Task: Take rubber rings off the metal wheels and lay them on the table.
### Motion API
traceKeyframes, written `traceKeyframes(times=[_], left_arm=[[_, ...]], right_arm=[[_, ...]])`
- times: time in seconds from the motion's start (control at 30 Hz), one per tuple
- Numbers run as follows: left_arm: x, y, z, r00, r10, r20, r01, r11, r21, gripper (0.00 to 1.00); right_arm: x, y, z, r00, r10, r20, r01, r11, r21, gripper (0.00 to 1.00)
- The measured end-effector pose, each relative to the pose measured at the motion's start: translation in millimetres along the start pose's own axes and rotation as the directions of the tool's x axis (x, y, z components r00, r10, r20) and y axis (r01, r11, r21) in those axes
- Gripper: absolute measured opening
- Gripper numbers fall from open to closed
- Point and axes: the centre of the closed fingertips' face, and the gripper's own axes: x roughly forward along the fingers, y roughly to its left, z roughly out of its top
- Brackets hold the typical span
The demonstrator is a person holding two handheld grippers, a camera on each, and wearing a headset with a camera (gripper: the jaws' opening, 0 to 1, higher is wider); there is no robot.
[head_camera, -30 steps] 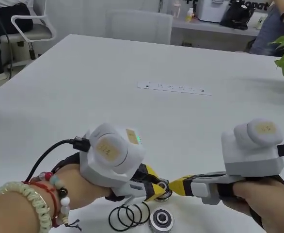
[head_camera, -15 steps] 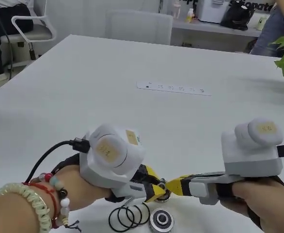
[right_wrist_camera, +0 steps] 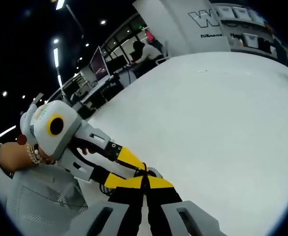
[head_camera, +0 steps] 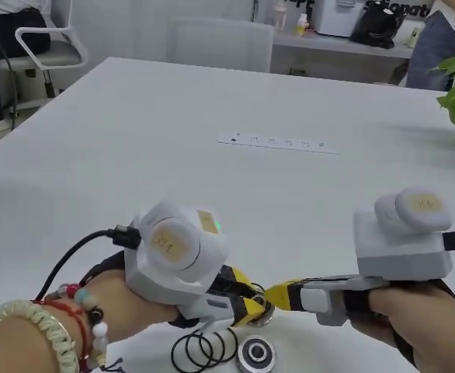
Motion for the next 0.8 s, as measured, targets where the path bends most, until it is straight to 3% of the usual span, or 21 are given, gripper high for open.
traceKeyframes(times=[0.1, 0.17, 0.3, 0.47, 0.67, 0.73, 0.8], left_arm=[[0.4, -0.7, 1.1, 0.9999, -0.005, -0.016, 0.005, 1.000, -0.004, 0.14], [-1.7, -2.9, 3.5, 0.9997, -0.020, -0.016, 0.021, 0.999, 0.045, 0.14], [-8.8, -5.8, 12.9, 0.9988, -0.049, -0.007, 0.049, 0.999, 0.007, 0.14], [-19.0, -5.1, 23.9, 0.9983, -0.058, 0.002, 0.058, 0.998, 0.004, 0.28], [-41.4, 5.7, 37.3, 0.9993, -0.037, -0.001, 0.037, 0.999, 0.037, 0.38], [-51.2, 8.4, 40.4, 1.0000, -0.005, -0.005, 0.005, 0.999, 0.033, 0.40], [-61.0, 4.8, 45.4, 1.0000, 0.004, 0.004, -0.004, 0.998, 0.055, 0.42]], right_arm=[[0.6, -0.3, -1.0, 0.9999, -0.007, -0.009, 0.007, 1.000, -0.012, 0.00], [0.5, -1.2, -1.8, 0.9999, -0.010, -0.014, 0.010, 1.000, -0.013, 0.00], [0.2, -1.4, -1.0, 0.9999, -0.011, -0.011, 0.010, 1.000, -0.001, 0.00], [-2.6, -1.5, 3.0, 0.9999, -0.011, 0.008, 0.011, 1.000, 0.010, 0.00], [-5.4, -2.4, 7.6, 0.9995, -0.017, 0.026, 0.016, 1.000, 0.020, 0.00], [-6.4, -1.5, 10.0, 0.9993, -0.015, 0.034, 0.014, 1.000, 0.020, 0.00], [-7.3, 0.2, 12.9, 0.9990, -0.010, 0.043, 0.009, 1.000, 0.020, 0.00]])
